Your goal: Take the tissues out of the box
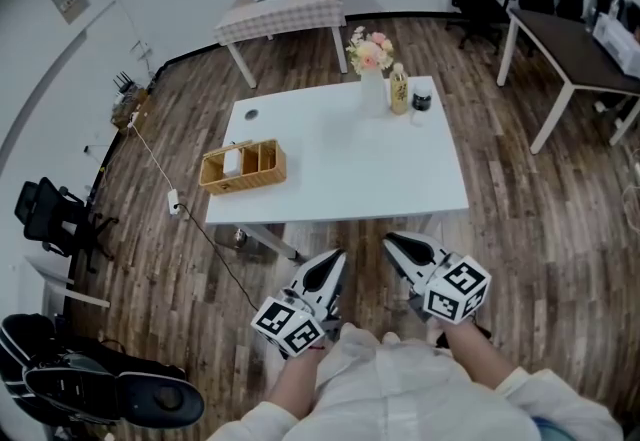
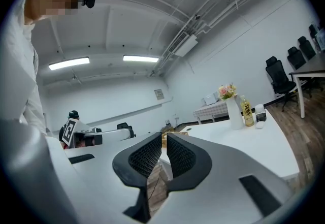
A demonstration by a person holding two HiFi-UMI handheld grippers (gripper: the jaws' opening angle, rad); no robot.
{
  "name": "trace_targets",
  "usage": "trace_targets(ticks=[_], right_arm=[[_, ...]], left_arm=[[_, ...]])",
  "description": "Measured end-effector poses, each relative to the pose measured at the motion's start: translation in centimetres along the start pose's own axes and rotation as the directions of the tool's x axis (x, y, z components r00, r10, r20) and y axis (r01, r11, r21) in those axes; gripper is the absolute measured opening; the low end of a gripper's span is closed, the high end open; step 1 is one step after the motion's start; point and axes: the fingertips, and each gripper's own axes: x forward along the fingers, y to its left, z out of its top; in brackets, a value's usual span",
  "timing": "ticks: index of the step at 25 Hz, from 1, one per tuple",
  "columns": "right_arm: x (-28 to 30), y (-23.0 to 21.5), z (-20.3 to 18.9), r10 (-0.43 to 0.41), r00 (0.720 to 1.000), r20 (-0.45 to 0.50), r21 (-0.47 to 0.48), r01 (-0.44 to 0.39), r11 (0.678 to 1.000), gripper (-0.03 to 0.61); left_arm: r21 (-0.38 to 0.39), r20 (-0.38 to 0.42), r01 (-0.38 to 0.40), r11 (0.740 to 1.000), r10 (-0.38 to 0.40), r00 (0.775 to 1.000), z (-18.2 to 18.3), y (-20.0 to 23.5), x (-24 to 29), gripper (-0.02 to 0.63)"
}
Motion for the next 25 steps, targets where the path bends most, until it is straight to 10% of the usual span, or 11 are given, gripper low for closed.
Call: trace_targets(ticks=[11, 25], right_arm=[[4.2, -0.7, -0.6, 0.020, 0.999, -0.038, -0.008, -0.021, 1.000, 0.037], [18.9, -5.1, -1.6, 0.021, 0.997, -0.071, 0.011, -0.021, 1.000, 0.037]], left_arm=[[-0.026, 0.019, -0.021, 0.999, 0.021, 1.000, 0.4, 3.8, 0.2, 0.002], [-0.060, 0.029, -0.034, 0.998, 0.036, 0.999, 3.3, 18.9, 2.8, 0.002]])
